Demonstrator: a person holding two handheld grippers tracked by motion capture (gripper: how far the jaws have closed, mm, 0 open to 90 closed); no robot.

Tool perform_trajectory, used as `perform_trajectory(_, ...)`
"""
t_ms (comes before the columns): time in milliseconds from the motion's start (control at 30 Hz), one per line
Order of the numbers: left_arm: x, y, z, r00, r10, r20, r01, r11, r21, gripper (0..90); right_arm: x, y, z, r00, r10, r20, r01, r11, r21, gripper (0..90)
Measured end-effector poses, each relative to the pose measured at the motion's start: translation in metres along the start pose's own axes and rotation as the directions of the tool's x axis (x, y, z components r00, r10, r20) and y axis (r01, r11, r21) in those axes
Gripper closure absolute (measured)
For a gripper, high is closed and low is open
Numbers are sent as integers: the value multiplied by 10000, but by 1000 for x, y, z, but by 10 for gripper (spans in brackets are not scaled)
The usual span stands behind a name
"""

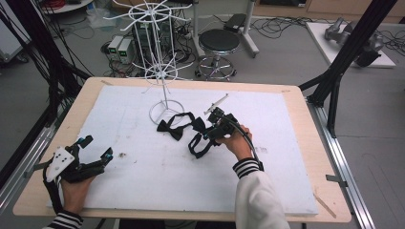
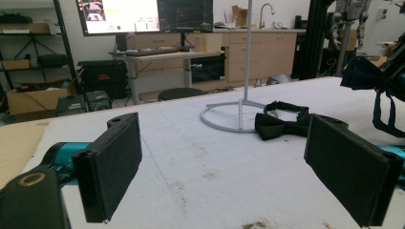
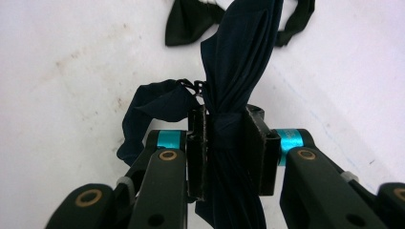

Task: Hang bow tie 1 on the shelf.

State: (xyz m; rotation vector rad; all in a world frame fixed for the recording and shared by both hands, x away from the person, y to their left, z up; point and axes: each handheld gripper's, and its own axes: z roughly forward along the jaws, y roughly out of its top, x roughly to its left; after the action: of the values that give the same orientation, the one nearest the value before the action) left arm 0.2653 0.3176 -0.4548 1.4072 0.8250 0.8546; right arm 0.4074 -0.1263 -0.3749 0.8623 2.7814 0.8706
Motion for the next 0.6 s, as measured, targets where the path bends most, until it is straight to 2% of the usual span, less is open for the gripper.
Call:
perform_trajectory(233,0,0,0,10000,30,9,-30,10000,5,131,2,2,-12,9999,117,-20,-118,9946,-1029,729)
perform_trajectory(267,0,0,0,10000,31,10,-31,10000,6,131,2,2,-15,9996,271,-74,-278,9916,-1264,729)
perform_trajectory(400,0,0,0,10000,37,4,-37,10000,2,131,1,2,-26,9995,311,8,-302,9771,-2104,729)
perform_trajectory(600,0,0,0,10000,41,-22,-41,10000,0,131,0,3,-37,9992,393,122,-346,9628,-2681,729)
